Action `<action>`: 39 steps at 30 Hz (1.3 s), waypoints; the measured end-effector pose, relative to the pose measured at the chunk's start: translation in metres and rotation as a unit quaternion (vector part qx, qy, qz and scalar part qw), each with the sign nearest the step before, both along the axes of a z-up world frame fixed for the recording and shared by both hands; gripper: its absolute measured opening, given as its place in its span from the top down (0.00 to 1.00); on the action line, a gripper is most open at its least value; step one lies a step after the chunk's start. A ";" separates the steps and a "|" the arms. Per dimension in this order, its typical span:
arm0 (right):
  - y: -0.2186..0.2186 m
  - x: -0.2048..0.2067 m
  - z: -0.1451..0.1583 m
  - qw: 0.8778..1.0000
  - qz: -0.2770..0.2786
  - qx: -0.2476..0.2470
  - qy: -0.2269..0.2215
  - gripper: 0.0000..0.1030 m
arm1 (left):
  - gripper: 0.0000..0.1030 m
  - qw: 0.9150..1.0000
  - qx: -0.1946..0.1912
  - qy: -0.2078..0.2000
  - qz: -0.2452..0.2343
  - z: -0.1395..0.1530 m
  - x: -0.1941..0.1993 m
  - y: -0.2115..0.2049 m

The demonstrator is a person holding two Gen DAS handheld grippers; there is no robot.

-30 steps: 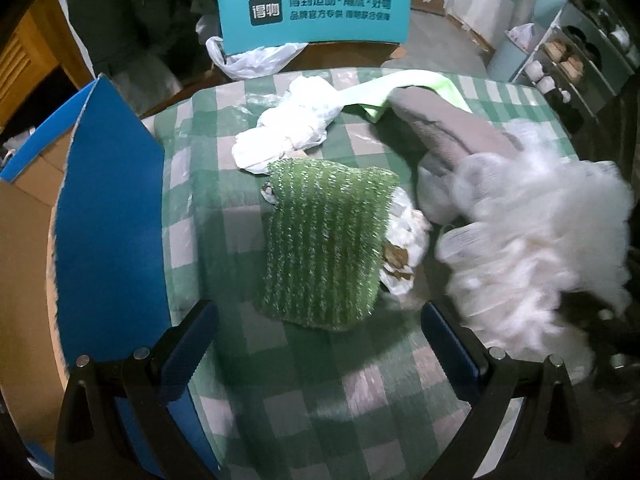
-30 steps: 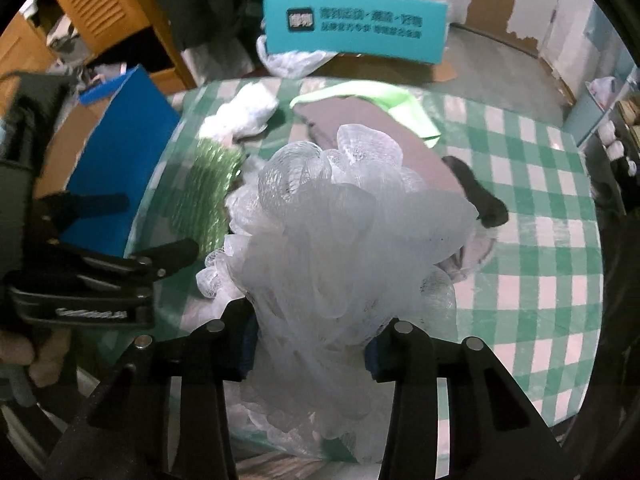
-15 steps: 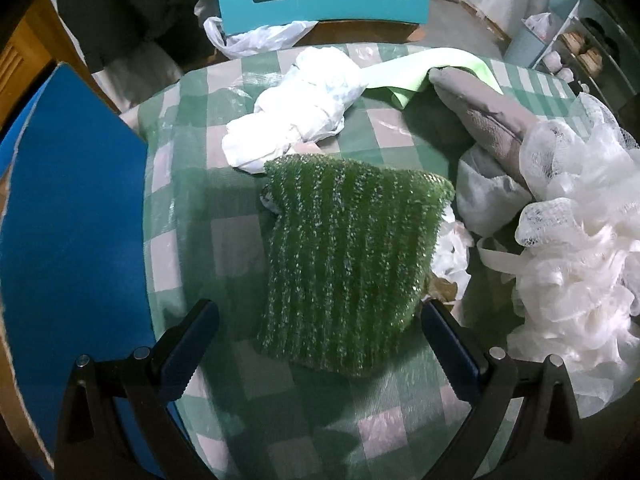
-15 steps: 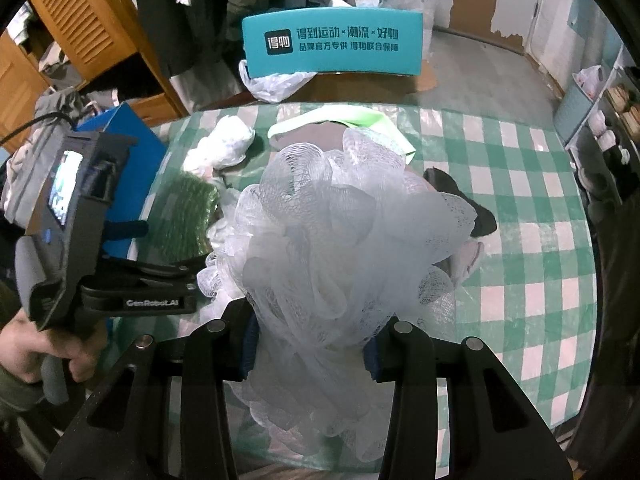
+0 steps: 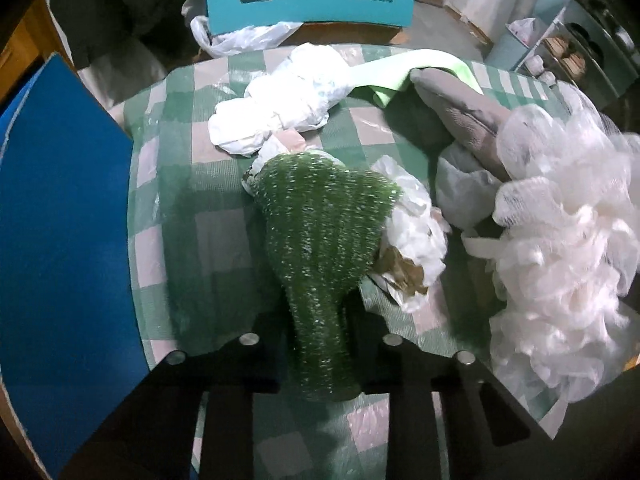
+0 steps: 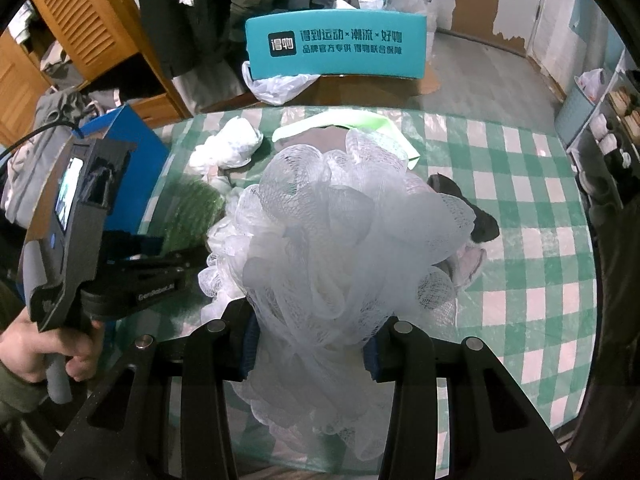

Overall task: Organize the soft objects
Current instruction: 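Grasp the green mesh scrubber with the left tool while the right tool lifts the bath puff, then carry the scrubber in the left tool and the puff in the right tool over the box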

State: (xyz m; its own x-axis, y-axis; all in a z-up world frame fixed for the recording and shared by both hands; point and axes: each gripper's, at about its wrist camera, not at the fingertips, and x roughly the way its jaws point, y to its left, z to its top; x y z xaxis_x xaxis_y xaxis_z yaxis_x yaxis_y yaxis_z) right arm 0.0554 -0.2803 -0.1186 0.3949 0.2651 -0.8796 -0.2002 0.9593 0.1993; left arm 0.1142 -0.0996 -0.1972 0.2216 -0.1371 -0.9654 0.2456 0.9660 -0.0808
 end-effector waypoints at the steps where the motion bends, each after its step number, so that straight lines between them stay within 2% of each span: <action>1: 0.001 -0.001 0.001 1.000 0.001 -0.002 -0.003 0.61 | 0.83 1.000 0.002 -0.002 -0.002 0.001 -0.001 -0.001; 12: 0.010 -0.007 0.021 0.999 0.009 -0.012 -0.031 0.63 | 0.86 0.999 -0.019 -0.035 0.006 0.034 -0.014 0.015; 30: 0.021 -0.018 0.061 0.995 0.009 -0.006 -0.097 0.68 | 0.86 0.994 -0.010 -0.109 0.018 0.107 -0.059 0.047; 39: 0.032 -0.020 0.084 0.992 0.018 0.003 -0.125 0.69 | 0.86 0.990 -0.007 -0.135 0.029 0.131 -0.071 0.066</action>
